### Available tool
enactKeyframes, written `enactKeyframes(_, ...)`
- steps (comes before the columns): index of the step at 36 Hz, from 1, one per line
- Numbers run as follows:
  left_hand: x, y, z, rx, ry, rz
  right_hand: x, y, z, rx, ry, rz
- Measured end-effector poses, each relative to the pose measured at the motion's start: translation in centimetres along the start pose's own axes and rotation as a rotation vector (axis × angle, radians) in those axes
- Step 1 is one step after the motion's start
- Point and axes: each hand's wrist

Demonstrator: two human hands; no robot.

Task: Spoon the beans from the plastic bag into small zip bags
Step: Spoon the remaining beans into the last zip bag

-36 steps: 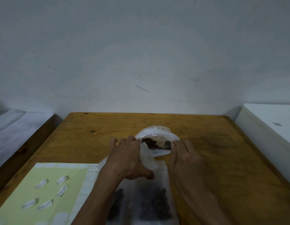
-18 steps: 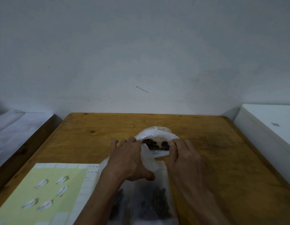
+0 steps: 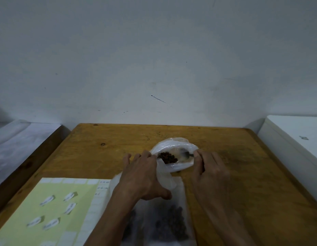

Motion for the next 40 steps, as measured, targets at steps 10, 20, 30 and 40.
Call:
enactKeyframes(10, 0.5, -0.2, -0.1, -0.010, 0.018, 0.000, 0.0, -1.1, 0.9, -0.097, -0.004, 0.121)
enactKeyframes(20, 0.1, 0.1, 0.0, -0.017, 0.014, 0.018, 1.1, -0.6, 0.9, 0.048, -0.014, -0.020)
enactKeyframes(30, 0.1, 0.2, 0.1, -0.013, 0.019, 0.038, 3.3, -1.6, 2.1, 0.084, -0.447, -0.248)
enactKeyframes(40, 0.3, 0.0, -0.3, -0.005, 0.029, 0.040, 1.7, -2.5, 1.5, 0.130, -1.004, -0.690)
Point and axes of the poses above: each hand's wrist, its own z-axis away from the middle knuckle, its own y-axis out of the back of the hand, x = y × z, and after that the axes turned 13 degrees about -z, right-handed
